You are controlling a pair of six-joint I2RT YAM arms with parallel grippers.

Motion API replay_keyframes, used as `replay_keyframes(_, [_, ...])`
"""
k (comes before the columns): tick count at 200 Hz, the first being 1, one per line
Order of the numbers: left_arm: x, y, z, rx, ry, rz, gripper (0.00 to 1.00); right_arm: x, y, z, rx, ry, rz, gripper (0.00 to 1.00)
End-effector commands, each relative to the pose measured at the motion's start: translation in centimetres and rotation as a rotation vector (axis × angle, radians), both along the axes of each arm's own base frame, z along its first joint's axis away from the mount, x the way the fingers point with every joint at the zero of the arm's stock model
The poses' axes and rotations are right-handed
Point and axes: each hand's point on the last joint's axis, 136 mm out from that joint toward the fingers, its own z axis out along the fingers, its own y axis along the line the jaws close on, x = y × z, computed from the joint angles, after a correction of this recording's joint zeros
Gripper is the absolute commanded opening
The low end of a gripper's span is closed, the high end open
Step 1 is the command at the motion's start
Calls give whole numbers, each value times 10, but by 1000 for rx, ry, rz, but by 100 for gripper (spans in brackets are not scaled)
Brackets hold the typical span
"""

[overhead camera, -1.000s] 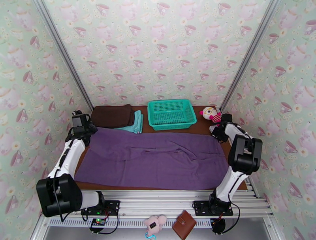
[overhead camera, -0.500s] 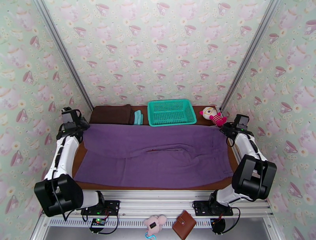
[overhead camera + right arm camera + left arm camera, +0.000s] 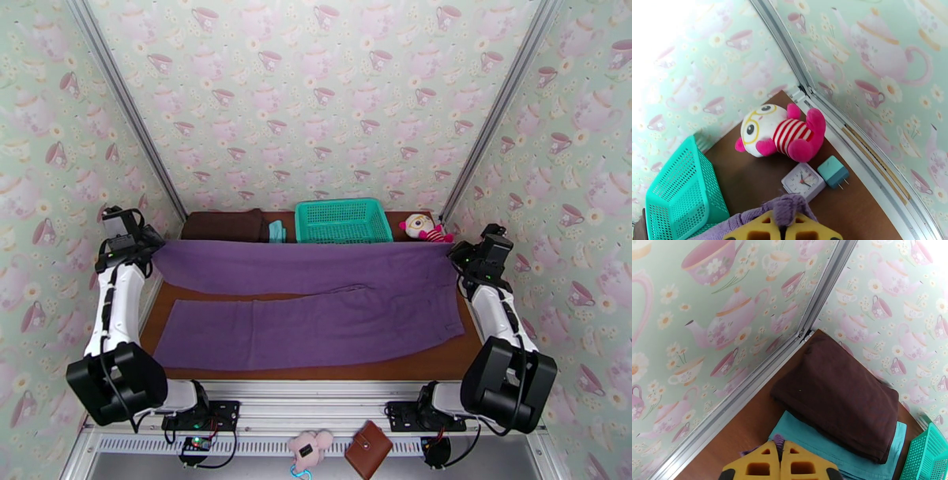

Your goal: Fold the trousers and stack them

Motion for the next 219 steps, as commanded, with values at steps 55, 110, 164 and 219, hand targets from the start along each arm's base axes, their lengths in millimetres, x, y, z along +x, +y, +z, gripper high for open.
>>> replay_keyframes(55, [-59,5,-57,-189,-32,111,0,-27,-25,8,-24,-58,-158,0])
replay_keyframes(110, [-93,5,-101,-276,-34,171,0,-38,-22,-25,4,14,-162,0])
replay_keyframes(164, [-113,15,-107,-263,-46,244,0,-47,-16,-41,47,28,-172,0])
replay_keyframes(219, [-140,27,-115,-339,-107,347,0,-60,-29,-43,27,34,-256,0])
